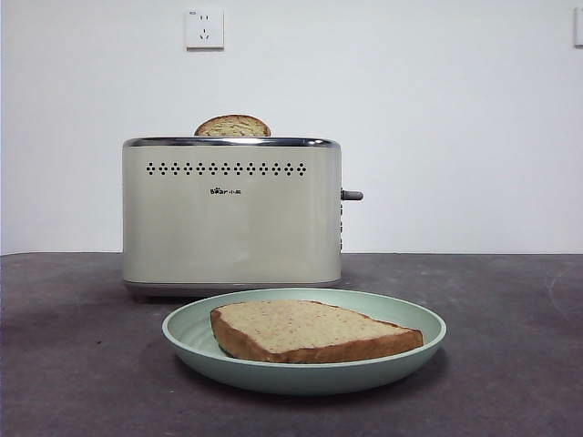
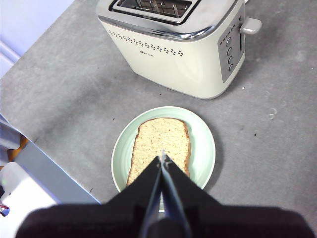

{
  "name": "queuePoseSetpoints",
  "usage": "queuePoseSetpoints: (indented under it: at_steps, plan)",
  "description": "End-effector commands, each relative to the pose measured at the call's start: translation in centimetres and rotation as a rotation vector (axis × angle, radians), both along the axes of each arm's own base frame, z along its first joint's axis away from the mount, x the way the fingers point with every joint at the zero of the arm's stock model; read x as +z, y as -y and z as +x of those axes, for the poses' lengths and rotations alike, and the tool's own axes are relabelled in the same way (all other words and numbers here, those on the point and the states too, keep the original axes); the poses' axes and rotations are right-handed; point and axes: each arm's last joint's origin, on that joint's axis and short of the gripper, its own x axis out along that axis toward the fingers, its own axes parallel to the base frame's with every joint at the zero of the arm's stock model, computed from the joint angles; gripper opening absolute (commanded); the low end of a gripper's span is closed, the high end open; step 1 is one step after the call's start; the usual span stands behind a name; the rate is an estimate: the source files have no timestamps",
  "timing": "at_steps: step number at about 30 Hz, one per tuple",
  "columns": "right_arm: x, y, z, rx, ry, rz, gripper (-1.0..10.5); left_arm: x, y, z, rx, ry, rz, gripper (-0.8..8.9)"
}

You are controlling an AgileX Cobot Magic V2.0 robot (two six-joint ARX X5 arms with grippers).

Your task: Take the bread from the toaster,put the bread on the plate,put the plate on the table

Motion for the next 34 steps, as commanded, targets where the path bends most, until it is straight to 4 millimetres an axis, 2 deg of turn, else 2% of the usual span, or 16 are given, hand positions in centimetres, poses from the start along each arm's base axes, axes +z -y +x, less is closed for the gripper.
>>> queuePoseSetpoints:
  at_steps: [1, 7, 13, 17, 26, 34]
  plan:
    - [0.0, 0.0, 0.0, -0.005, -0.002, 0.002, 0.0, -5.2, -0.6, 0.0, 0.049, -0.017, -0.011, -0.04]
    - [0.0, 0.0, 0.0, -0.005, -0.002, 0.002, 0.0, -12.6, -1.8, -1.1, 0.144, 0.005, -0.034, -0.04]
    - [0.0, 0.0, 0.0, -0.005, -0.002, 0.002, 0.0, -18.0, -2.4, -1.2, 0.256, 0.018, -0.122, -0.04]
    - [0.0, 0.0, 0.0, -0.005, -0.002, 0.002, 0.0, -20.8, -2.4, -1.0, 0.287, 0.017, -0.169, -0.04]
    - [0.0, 0.0, 0.0, -0.005, -0.002, 0.002, 0.0, -22.9, -2.6, -1.1, 0.332, -0.177, -0.102, -0.04]
    - [-0.1, 0.0, 0.0, -0.005, -0.004, 0.001, 0.0, -22.8, -2.5, -1.0, 0.322, -0.163, -0.075, -0.04]
